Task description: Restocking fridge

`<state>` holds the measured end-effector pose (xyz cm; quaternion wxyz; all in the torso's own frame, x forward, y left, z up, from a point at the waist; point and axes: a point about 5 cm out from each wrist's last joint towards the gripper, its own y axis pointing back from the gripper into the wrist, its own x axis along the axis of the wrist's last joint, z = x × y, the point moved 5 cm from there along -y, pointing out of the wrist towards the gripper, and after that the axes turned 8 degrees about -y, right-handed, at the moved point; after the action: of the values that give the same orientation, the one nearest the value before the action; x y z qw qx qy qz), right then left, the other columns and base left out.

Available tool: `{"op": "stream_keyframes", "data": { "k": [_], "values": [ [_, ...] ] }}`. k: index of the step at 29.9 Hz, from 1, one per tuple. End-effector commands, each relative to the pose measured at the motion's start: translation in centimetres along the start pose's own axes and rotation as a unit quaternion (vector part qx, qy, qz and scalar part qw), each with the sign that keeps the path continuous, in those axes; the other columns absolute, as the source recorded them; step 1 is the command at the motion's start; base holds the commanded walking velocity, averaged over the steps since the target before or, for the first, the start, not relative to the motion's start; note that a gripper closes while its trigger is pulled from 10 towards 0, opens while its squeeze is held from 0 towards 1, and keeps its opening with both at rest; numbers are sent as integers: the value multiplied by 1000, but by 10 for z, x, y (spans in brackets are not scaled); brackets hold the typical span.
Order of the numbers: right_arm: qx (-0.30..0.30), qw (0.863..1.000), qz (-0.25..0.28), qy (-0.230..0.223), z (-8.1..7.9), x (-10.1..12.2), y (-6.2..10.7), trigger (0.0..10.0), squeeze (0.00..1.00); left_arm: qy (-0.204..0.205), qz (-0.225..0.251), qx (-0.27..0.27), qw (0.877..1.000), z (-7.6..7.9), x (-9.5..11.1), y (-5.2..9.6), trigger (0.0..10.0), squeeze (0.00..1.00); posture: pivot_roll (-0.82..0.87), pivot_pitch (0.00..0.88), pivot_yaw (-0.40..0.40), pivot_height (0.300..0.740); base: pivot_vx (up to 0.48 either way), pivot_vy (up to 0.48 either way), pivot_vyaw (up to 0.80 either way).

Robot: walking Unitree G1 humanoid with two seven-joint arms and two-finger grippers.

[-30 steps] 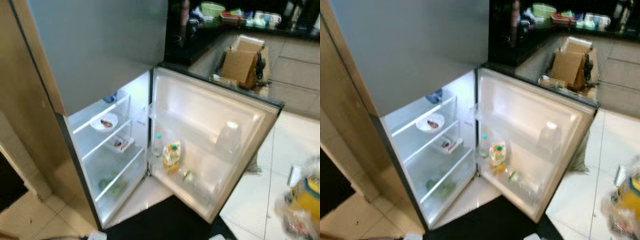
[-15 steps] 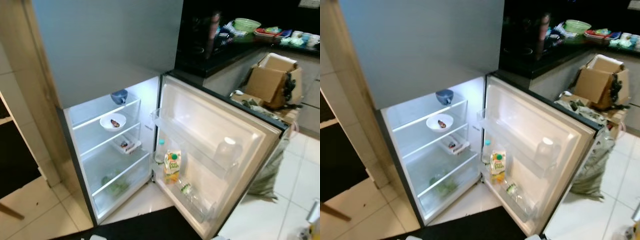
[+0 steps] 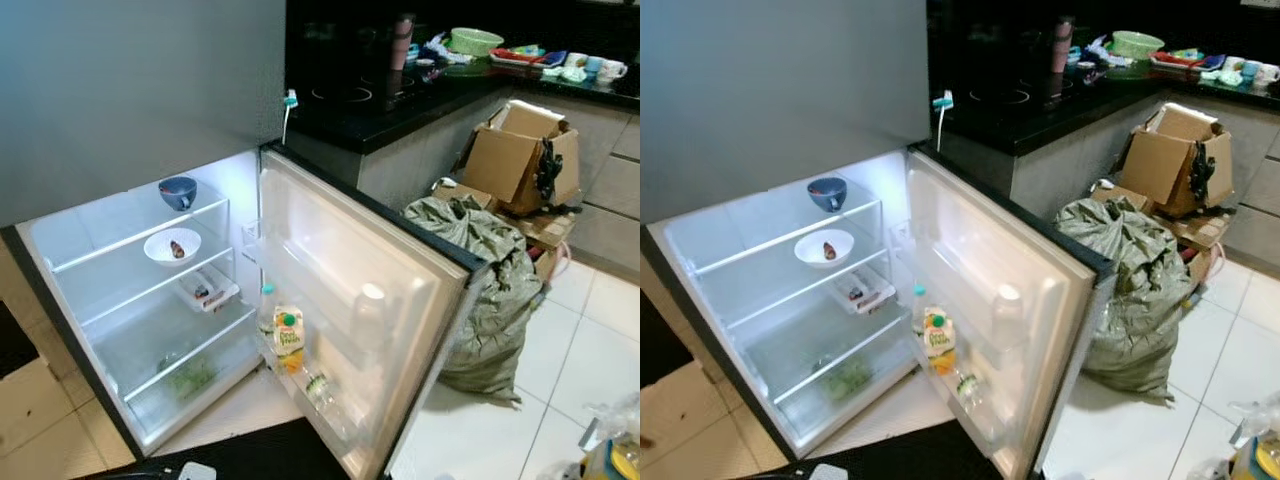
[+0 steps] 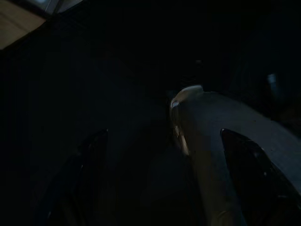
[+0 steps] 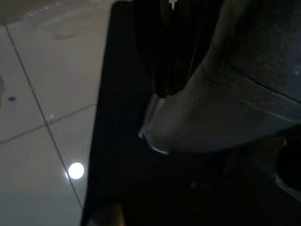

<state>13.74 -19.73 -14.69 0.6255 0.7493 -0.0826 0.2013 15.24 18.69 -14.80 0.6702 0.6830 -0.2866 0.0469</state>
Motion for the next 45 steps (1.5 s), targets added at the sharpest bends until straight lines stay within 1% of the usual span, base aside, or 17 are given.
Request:
{"op": "stream_keyframes", "data": {
  "k": [1, 11, 19, 25, 26, 29, 30, 31, 36, 37, 38, 39, 40, 41, 42, 44, 45],
  "values": [
    [-1, 1000, -20, -9, -1, -13, 1, 10000, 0, 2, -10, -2, 1000, 1, -5, 1, 10000, 0, -56, 6, 4, 740, 0, -461, 0],
    [0, 1000, -19, -14, -3, -12, 0, 10000, 0, 2, -9, 10, 1000, -4, -5, 1, 10000, 0, -58, 7, 7, 740, 0, -411, 0],
    [1, 1000, -19, -16, -3, -14, 1, 10000, 0, 51, -5, 83, 995, -38, -5, 6, 10000, 0, -58, 10, 9, 740, 0, 0, 0],
    [1, 1000, -18, -20, -3, -14, 1, 10000, 0, 89, 19, 151, 984, -75, 2, 14, 10000, 0, -57, 10, 12, 740, 0, 0, 0],
    [1, 1000, -18, -20, -3, -14, 1, 10000, 0, 89, 19, 151, 984, -75, 2, 14, 10000, 0, -57, 10, 12, 740, 0, 0, 0],
    [2, 1000, -17, -21, -3, -14, 1, 10000, 0, 140, 61, 216, 964, -111, 18, 24, 10000, 0, -57, 11, 13, 740, 0, 0, 0],
    [2, 1000, -17, -21, -3, -14, 1, 10000, 0, 140, 61, 216, 964, -111, 18, 24, 10000, 0, -57, 11, 13, 740, 0, 0, 0],
    [2, 1000, -16, -22, -3, -14, 1, 10000, 0, 157, 79, 233, 957, -122, 25, 28, 10000, 0, -57, 11, 13, 740, 0, 0, 0],
    [2, 1000, -16, -22, -3, -14, 1, 10000, 0, 203, 193, 292, 915, -180, 78, 56, 10000, 0, -56, 12, 12, 740, 0, 0, 0],
    [2, 1000, -16, -22, -3, -14, 1, 10000, 0, 203, 193, 292, 915, -180, 78, 56, 10000, 0, -56, 12, 12, 740, 0, 0, 0],
    [1, 1000, -16, -23, -2, -14, 1, 10000, 0, 219, 276, 307, 884, -210, 117, 79, 10000, 827, -55, 13, 13, 740, 0, 0, 0],
    [1, 1000, -16, -23, -2, -14, 1, 10000, 0, 219, 276, 307, 884, -210, 117, 79, 10000, 827, -55, 13, 13, 740, 0, 0, 0],
    [1, 1000, -15, -23, -2, -14, 1, 10000, 0, 224, 307, 310, 872, -219, 131, 88, 10000, 937, -55, 13, 13, 740, 0, 0, 0],
    [1, 1000, -15, -23, -2, -14, 1, 10000, 0, 224, 307, 310, 872, -219, 131, 88, 10000, 937, -55, 13, 13, 740, 0, 0, 0],
    [1, 1000, -15, -23, -2, -14, 1, 10000, 0, 226, 329, 310, 863, -225, 141, 95, 10000, 1000, -55, 13, 13, 740, 0, 0, 0],
    [2, 1000, -15, -23, -3, -13, 1, 10000, 0, 203, 396, 290, 847, -232, 179, 113, 10000, 1000, -55, 13, 13, 740, 0, 0, 0],
    [2, 1000, -15, -24, -3, -13, 1, 10000, 0, 185, 445, 277, 832, -235, 206, 129, 10000, 1000, -53, 13, 14, 740, 0, 0, 0]
  ]
}}
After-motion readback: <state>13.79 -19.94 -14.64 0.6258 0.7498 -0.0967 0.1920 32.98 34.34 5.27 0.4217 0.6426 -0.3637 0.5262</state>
